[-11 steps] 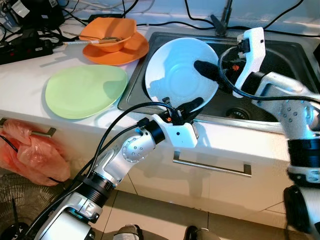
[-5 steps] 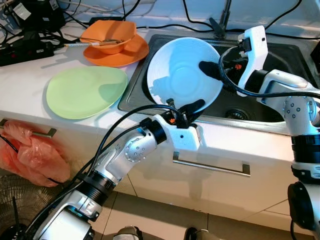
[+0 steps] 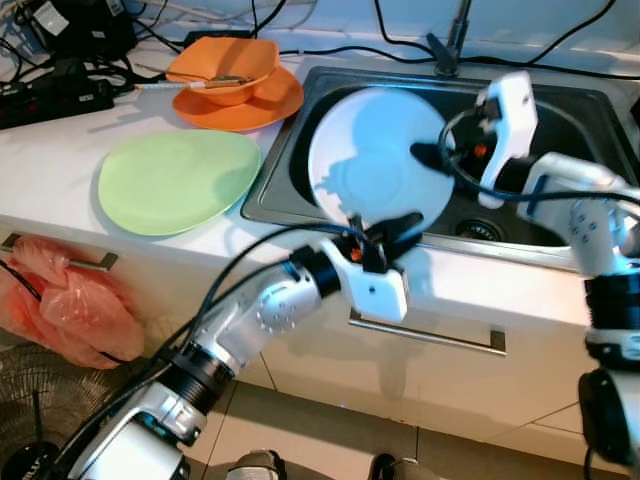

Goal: Kitchen organization

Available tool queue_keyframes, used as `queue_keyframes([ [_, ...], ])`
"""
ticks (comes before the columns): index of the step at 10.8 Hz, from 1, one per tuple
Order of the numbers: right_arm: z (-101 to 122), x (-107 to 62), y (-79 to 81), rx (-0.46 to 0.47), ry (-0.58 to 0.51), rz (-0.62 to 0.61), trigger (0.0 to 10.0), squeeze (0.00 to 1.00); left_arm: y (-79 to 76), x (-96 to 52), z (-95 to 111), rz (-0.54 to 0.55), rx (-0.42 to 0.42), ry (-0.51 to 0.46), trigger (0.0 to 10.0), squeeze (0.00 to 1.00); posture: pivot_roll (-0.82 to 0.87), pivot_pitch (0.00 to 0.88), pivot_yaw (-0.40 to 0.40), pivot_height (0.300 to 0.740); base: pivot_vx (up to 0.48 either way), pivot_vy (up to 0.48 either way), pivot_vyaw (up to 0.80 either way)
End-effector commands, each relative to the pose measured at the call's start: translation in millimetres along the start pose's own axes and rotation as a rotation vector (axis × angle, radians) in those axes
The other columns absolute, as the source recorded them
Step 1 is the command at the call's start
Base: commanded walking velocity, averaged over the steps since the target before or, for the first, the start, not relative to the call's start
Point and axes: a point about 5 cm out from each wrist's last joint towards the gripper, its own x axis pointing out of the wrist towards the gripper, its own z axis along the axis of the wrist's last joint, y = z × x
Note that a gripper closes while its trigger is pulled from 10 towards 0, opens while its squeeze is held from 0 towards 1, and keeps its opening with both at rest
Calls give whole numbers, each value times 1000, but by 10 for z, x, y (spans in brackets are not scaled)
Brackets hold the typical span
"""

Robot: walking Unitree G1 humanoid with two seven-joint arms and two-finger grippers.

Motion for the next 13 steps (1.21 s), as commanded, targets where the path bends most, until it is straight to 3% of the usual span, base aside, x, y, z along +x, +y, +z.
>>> queue_keyframes([
  [1, -101, 41, 80, 20, 39, 47, 0, 0, 119, 13, 7, 62, 2, -7, 10000, 1000, 119, 134, 50, 740, 0, 0, 0],
  [4, -128, 45, 79, 42, 40, 45, 0, 0, 113, 14, 10, 61, -1, -19, 10000, 1000, 119, 134, 50, 740, 0, 0, 0],
  [6, -153, 59, 55, 63, 35, 20, 0, 0, 178, 16, 35, 121, -59, -28, 10000, 1000, 118, 130, 47, 740, 0, 0, 0],
  [7, -140, 85, 4, 85, -14, -47, 0, 0, 268, 15, 28, 188, -150, -12, 10000, 1000, 122, 130, 46, 740, 0, 0, 0],
  [9, -51, 109, -186, 184, -183, -251, 0, 0, 365, -4, 43, 235, -233, -17, 10000, 1000, 133, 136, 46, 740, 0, 0, 0],
  [13, -143, 56, -504, 232, -324, -576, 0, 0, 445, -71, 40, 241, -315, 8, 10000, 1000, 147, 144, 56, 740, 0, 0, 0],
])
